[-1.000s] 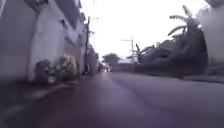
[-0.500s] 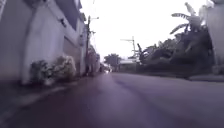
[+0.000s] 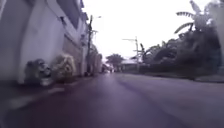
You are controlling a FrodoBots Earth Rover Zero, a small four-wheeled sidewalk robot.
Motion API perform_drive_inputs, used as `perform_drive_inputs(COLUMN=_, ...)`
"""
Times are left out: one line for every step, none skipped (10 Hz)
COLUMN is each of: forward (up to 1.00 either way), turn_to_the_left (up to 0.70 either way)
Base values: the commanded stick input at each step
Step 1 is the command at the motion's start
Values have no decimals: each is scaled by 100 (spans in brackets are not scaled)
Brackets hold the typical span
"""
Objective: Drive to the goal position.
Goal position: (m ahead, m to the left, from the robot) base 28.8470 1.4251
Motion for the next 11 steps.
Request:
perform_drive_inputs(forward=70, turn_to_the_left=0)
perform_drive_inputs(forward=70, turn_to_the_left=0)
perform_drive_inputs(forward=70, turn_to_the_left=0)
perform_drive_inputs(forward=70, turn_to_the_left=0)
perform_drive_inputs(forward=70, turn_to_the_left=0)
perform_drive_inputs(forward=70, turn_to_the_left=0)
perform_drive_inputs(forward=70, turn_to_the_left=0)
perform_drive_inputs(forward=70, turn_to_the_left=0)
perform_drive_inputs(forward=70, turn_to_the_left=0)
perform_drive_inputs(forward=70, turn_to_the_left=0)
perform_drive_inputs(forward=70, turn_to_the_left=0)
